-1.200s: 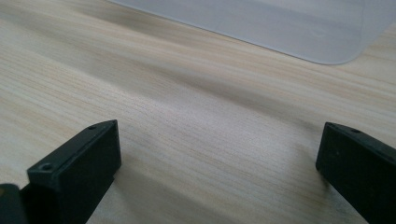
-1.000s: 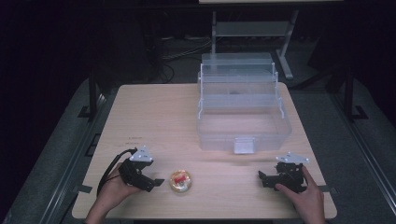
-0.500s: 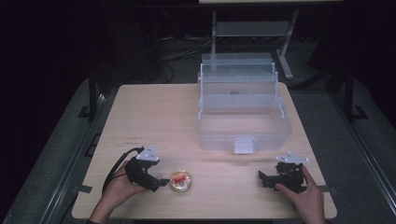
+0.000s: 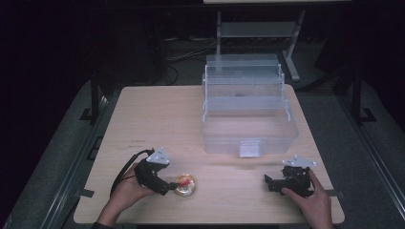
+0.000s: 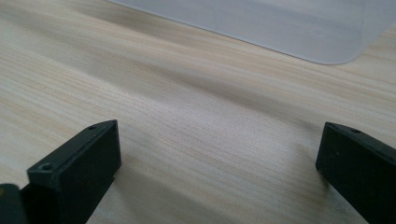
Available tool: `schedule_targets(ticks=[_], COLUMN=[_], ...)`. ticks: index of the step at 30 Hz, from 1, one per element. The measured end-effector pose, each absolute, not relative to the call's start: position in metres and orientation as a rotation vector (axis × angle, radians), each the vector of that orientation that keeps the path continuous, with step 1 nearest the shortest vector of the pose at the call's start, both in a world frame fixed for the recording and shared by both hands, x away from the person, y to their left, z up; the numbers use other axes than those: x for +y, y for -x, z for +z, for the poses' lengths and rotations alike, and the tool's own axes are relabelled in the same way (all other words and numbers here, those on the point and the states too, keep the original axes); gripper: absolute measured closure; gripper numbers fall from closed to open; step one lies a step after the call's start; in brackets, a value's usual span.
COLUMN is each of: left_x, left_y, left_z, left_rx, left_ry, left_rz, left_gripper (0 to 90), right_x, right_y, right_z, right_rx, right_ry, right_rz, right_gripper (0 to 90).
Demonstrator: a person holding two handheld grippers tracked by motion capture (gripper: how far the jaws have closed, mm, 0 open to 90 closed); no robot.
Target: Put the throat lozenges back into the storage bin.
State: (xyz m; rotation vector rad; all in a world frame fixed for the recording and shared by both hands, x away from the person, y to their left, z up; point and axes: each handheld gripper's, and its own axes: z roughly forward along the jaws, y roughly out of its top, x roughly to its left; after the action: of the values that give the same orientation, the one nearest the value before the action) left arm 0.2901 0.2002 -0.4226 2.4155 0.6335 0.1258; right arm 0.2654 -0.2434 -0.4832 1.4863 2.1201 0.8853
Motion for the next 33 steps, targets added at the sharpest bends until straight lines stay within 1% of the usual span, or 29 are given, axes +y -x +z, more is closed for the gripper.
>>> schedule_targets(ticks=[33], left_x=[0.157], left_y=[-0.295], left_z=[-0.427], left_rx=[0.521], left_ry=[-2.48], left_rz=[0.073], left_gripper=[13.2], right_x=[-0.243], right_y=[-0.265], right_z=[-0.483], right_rx=[2.121], right_ry=[-1.485], right_rz=[0.885], right_gripper=[0.0])
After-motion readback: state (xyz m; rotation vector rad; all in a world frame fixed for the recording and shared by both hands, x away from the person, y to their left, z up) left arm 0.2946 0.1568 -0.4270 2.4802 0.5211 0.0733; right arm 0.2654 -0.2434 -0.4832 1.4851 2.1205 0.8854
